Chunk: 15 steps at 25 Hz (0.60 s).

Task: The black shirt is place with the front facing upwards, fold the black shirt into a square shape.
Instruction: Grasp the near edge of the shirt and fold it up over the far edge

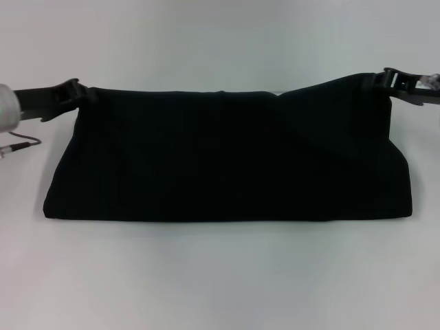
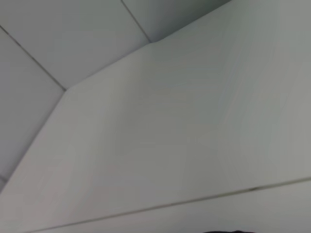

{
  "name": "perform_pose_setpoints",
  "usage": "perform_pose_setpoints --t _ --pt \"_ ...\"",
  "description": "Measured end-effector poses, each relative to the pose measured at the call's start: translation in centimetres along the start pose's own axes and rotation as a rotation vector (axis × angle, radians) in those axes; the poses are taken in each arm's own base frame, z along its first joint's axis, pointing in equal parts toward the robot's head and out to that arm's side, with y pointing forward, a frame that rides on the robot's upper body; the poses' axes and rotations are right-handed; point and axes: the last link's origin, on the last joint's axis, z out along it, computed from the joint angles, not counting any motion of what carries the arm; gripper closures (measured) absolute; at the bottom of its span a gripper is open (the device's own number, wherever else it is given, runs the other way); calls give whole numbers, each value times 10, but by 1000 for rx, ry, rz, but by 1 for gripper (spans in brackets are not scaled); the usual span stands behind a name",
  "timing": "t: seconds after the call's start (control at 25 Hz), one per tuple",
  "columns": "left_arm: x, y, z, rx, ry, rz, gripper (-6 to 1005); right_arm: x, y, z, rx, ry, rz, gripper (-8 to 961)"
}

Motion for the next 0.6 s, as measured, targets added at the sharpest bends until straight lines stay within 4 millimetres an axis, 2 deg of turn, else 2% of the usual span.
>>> perform_pose_setpoints --t 0.32,0.56,0.6 --pt "-15 6 28 119 81 51 958 19 7 25 83 -68 -99 863" --pt "-18 9 35 135 142 100 957 28 -1 31 151 -92 -94 842" --pt "-19 8 35 136 149 96 921 29 -3 30 159 -96 -86 839"
